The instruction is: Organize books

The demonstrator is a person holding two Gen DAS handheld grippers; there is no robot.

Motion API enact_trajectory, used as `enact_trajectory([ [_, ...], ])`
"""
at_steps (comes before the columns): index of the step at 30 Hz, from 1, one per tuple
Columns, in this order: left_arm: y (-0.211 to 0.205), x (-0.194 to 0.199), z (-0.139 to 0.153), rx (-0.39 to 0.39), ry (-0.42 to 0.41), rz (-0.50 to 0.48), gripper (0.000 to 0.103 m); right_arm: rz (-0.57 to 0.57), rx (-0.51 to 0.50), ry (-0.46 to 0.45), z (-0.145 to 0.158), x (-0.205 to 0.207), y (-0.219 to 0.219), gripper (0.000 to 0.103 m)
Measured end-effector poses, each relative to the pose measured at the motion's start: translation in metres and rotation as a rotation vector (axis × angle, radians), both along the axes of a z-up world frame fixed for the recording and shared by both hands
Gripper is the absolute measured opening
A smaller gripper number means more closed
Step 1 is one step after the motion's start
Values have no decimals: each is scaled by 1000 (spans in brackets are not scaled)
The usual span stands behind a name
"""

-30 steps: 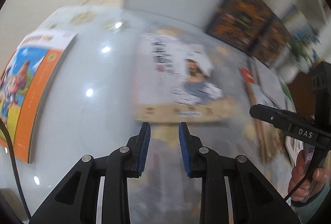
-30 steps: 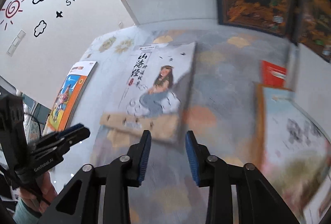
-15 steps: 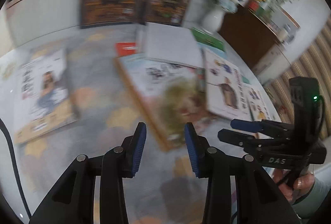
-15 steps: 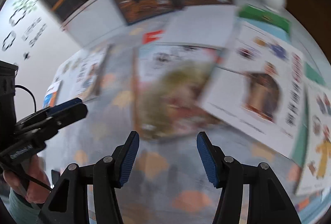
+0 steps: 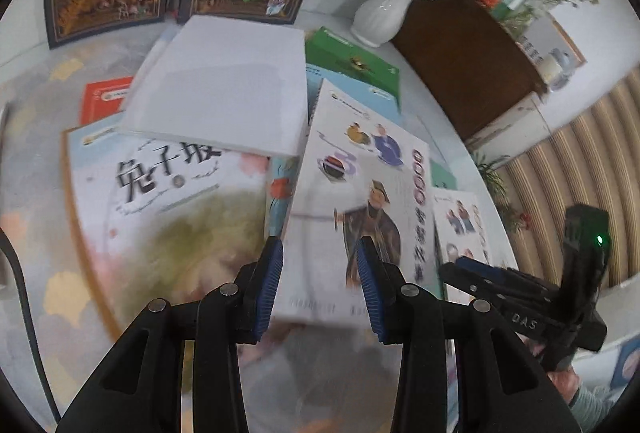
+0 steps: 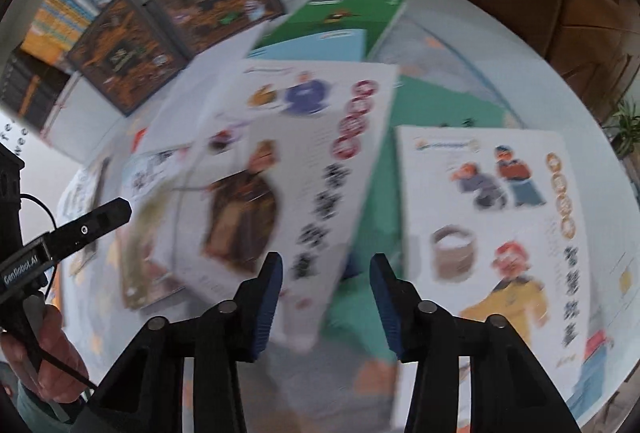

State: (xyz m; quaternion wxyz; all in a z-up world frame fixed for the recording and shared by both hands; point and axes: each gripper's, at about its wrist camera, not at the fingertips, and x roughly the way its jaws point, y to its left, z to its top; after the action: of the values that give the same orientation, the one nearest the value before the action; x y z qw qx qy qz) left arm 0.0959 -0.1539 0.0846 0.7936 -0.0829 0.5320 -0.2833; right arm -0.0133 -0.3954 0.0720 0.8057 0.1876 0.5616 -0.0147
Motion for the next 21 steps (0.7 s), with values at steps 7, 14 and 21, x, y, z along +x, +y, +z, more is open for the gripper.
enact_trajectory([
  [7,-20,17,-22,25,30,72,36,16,43,46,-22,23,-27,43],
  [14,-31,6,-32,3,67,79,36,144,60,51,-25,35,-15,45],
  [21,-15,-40,-31,-10,60,124,36,271,-19,27,-12,19,2,45],
])
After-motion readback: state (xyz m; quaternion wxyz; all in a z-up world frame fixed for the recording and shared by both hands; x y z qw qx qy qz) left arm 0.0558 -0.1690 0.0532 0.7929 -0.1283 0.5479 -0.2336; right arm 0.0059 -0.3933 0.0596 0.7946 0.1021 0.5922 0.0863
